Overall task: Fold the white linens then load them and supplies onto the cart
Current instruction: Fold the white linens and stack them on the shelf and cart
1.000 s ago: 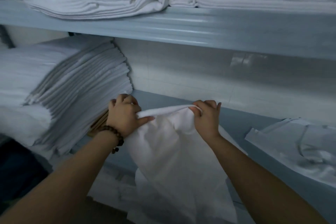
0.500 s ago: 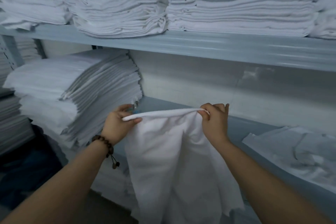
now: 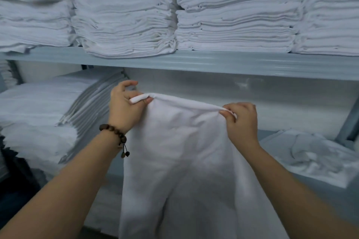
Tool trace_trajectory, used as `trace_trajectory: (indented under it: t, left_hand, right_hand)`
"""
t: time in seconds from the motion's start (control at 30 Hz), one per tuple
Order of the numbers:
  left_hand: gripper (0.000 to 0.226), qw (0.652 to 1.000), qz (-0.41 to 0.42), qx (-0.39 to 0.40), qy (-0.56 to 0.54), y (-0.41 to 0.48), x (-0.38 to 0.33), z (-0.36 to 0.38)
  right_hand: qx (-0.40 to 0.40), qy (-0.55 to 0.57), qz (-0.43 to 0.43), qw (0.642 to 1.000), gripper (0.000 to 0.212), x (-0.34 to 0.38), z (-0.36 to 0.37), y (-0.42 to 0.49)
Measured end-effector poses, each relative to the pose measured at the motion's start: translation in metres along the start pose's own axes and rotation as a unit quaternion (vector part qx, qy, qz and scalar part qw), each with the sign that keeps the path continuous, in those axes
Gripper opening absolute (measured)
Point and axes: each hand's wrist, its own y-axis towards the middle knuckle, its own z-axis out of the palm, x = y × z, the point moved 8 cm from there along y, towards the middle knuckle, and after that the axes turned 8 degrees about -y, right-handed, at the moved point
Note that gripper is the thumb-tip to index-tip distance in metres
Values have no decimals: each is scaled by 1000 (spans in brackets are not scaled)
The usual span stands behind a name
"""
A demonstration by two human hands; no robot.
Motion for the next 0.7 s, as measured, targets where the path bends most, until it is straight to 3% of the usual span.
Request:
trace_trajectory:
  t: [0.07,0.1,0.2,0.37,0.47,0.6,0.7]
  left_hand:
    - [19,1000,5,2,-18,-3,-1,-2]
    - [9,999,-16,18,-28,-8,6,2]
    - [13,993,-83,75,-46,-30,33,16]
    - [12,993,-37,64,-94,-48,38,13]
    - [15,995,-11,92,-28,-55,40,20]
    - [11,992,125,10,21,-64,20,7]
    - [9,990,128,35,47,-55,14,15]
  right_hand:
    - [-18,-15,-2,1000,9,11,-10,-4]
    - [2,-35,6,999,9,13,-8,-10]
    - [98,-113,38,988,11,6,10,-38]
    - [-30,-120,45,991,13,7,-6,-73]
    - [-9,-185,27,982,6,9,1,-82]
    - [-92,-231,15,969,14,13,-14,-91]
    - [-51,-252,12,966,7,14,-4,-85]
